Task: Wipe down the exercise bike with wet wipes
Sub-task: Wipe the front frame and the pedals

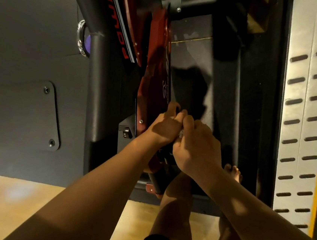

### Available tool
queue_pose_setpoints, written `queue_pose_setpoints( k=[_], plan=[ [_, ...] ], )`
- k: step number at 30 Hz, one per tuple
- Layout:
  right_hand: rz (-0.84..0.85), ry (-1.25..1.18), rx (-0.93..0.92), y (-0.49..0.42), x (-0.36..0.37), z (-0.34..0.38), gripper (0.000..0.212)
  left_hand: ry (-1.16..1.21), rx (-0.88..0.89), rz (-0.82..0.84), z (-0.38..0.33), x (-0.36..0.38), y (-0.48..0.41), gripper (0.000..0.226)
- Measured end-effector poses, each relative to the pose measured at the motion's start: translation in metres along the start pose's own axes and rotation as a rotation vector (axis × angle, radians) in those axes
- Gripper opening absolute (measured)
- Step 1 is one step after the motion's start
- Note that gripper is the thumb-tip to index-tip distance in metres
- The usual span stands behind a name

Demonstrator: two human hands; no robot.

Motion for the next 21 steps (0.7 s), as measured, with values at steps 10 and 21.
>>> queue_pose_setpoints(
  k=[10, 21],
  plan=[
    [-0.221, 0.013, -0.079, 0.014, 0.007, -0.004, 0.029, 0.119, 0.163, -0.090, -0.003, -0.002, 0.015, 0.009],
    [-0.029, 0.045, -0.001, 0.011, 0.006, -0.001, 0.061, -0.044, 0.025, -0.007, 0.002, 0.003, 0.007, 0.018]
  ],
)
Point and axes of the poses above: each hand's wrist, its own y-axis away from the middle knuckle, its own x-axis out of the palm, z = x × y, the point moved 3 cm from there along -y, towards the middle knuckle, and after that the axes turned 8 degrees about -z, right-handed, at the moved point
